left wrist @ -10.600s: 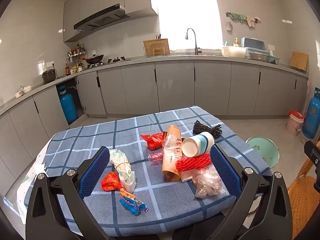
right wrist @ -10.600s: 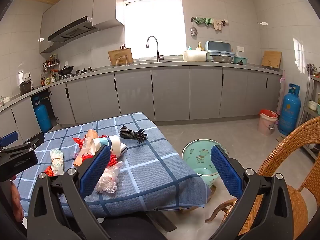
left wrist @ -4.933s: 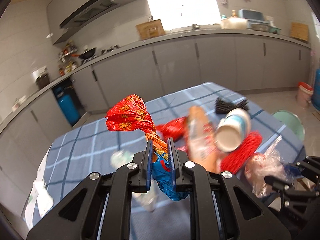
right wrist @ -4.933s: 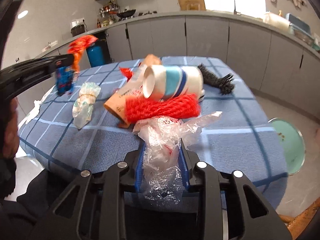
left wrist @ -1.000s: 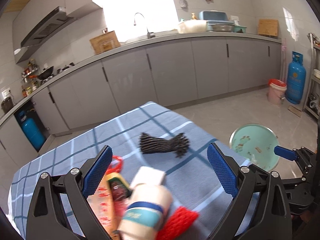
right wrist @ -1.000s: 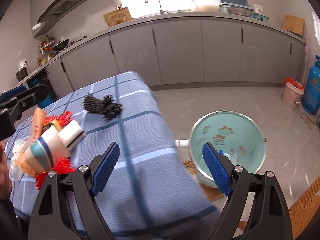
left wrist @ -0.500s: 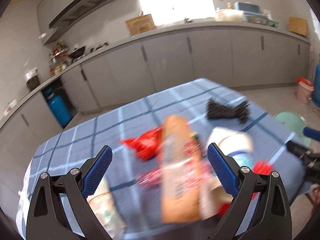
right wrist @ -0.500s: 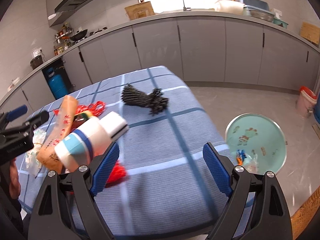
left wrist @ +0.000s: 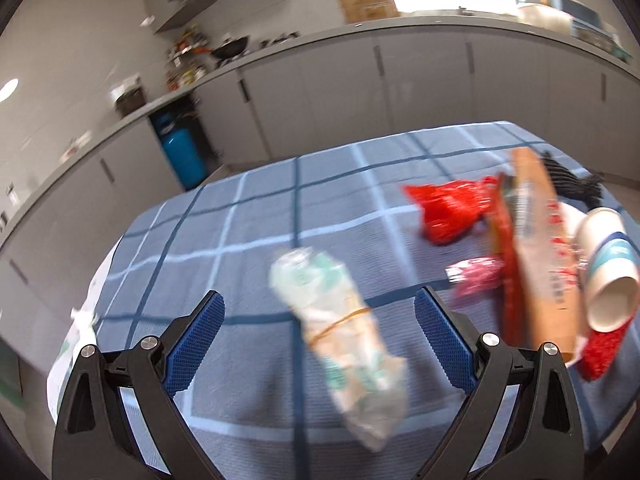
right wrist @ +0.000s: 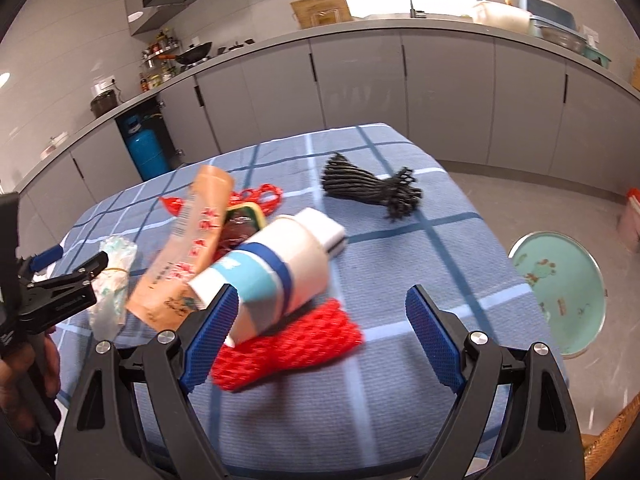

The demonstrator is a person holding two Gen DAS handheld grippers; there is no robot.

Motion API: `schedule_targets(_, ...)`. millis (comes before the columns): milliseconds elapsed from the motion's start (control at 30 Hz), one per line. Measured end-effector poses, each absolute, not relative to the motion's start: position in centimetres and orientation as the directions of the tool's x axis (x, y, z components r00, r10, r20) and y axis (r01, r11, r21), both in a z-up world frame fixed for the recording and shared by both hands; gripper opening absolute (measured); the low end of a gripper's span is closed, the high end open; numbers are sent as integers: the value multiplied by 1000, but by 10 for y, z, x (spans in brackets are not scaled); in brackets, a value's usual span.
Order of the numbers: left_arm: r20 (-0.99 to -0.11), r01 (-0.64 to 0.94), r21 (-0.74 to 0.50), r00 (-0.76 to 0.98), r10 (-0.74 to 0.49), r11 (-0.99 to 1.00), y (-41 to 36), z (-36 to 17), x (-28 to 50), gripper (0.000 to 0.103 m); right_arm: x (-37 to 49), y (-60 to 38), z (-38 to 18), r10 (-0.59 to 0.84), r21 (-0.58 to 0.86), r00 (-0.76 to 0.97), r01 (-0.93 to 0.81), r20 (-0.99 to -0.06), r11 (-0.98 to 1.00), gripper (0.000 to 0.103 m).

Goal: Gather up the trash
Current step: 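Grasp the white plastic bag with the left gripper while the right grasps the paper cup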

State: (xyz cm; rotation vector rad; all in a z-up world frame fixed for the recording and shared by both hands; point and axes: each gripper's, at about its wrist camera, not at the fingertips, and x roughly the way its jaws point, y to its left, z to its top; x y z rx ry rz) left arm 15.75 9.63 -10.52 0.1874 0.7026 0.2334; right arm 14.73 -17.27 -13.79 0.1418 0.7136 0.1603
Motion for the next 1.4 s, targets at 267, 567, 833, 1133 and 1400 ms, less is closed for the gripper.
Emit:
schedule_targets(267, -646, -193, 235, 701, 301, 953, 114, -120, 167, 94, 163, -141, -138, 172, 169, 738, -80, -653, 982, 95)
schedule_targets(567, -687, -157, 185, 686, 242, 970, 106, -134, 176, 94, 185, -120, -158, 162, 181, 686, -44, -710, 982, 96)
schedule_targets(833, -709, -145, 144, 675, 204, 979, 113, -145, 179, 76, 186, -116, -162, 202, 194, 671, -88, -713, 977, 70)
schedule_targets(1133, -741, -149, 59, 656, 143, 987, 128, -147, 177, 29, 177, -114, -155, 201, 166, 703, -119, -682, 979, 57)
schedule_targets(1400, -692, -183, 101, 693, 202, 978, 134, -127, 167, 24, 170, -117, -148, 201, 147, 735, -139, -648, 979, 52)
